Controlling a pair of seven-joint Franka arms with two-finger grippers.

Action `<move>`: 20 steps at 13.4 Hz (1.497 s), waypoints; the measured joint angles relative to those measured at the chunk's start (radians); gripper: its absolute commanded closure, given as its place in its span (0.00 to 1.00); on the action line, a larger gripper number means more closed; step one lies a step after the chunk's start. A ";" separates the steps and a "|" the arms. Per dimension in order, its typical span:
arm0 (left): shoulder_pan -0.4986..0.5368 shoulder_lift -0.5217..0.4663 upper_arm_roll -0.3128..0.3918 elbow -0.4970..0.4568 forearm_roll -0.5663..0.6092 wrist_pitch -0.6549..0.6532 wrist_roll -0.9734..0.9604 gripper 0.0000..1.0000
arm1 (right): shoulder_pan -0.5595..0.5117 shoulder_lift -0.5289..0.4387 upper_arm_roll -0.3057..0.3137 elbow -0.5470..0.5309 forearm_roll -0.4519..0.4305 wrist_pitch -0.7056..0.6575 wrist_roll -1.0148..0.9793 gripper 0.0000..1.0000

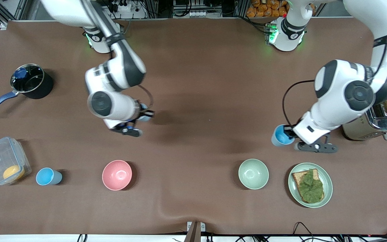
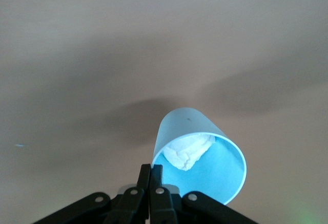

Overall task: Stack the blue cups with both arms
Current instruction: 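Set the right cup mid-table while the left gripper carries its cup over, then lower the left cup into the placed cup while the right gripper withdraws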

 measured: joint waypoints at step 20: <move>-0.024 0.001 -0.220 0.036 -0.034 -0.012 -0.522 1.00 | -0.112 0.039 -0.052 0.256 -0.003 -0.274 -0.104 0.00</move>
